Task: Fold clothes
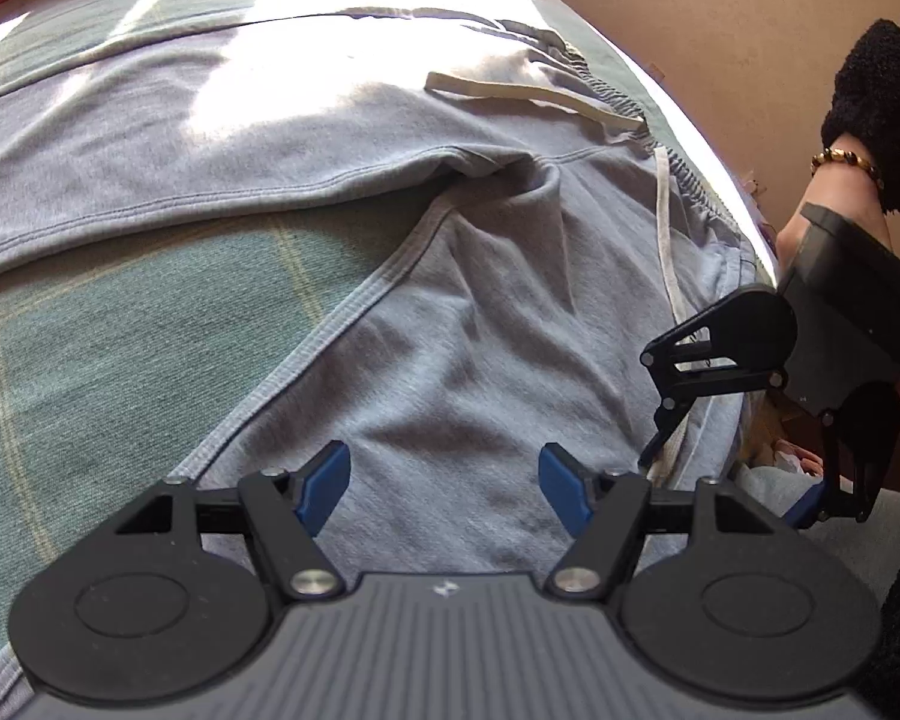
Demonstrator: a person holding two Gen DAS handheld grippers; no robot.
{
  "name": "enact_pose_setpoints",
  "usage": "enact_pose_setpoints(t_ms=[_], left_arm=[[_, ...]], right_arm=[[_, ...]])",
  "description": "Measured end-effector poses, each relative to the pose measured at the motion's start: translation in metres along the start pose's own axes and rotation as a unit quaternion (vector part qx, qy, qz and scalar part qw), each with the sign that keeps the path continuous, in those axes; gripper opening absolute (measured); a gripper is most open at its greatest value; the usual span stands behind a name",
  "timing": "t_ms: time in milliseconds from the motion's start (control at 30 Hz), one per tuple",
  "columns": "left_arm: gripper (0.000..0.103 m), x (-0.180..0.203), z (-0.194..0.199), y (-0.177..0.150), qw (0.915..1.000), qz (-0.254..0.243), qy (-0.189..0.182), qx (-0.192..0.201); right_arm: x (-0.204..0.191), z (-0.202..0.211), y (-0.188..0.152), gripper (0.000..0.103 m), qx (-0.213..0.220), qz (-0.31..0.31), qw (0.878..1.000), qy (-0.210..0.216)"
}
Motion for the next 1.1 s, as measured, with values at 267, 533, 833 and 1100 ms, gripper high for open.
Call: enact_pose_setpoints(t_ms=[267, 533, 833, 1100], left_arm=[[0.069, 0.057, -0.027, -0.057, 0.9867, -0.114, -0.077, -0.086], [0.077, 0.068, -0.036, -0.086, 0.9815, -0.092, -0.104, -0.132], [0.077, 0.099, -0.044, -0.069, 0.9696, -0.212, -0.089, -0.082], [0.077, 0.110, -0.058, -0.053, 0.9582, -0.279, -0.058, -0.022]], right_arm=[[0.025, 0.026, -0.009, 0.100, 0.033, -0.060, 0.996, -0.057], [0.017, 0.010, -0.031, 0.103, 0.043, -0.141, 0.989, -0.020], [0.018, 0.038, -0.027, 0.103, 0.085, -0.149, 0.980, -0.099], [0.027, 0.054, -0.061, 0.103, 0.086, -0.140, 0.953, -0.254]])
Point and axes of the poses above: each gripper's, at about its wrist camera, not at the fingertips, and z roughly against the way its jaws point, x to its right, y to its top, the point moved 7 cm from there along -z, roughly the way its jaws point, and after that the axes turned 9 degrees about z, right-handed, at the moved point
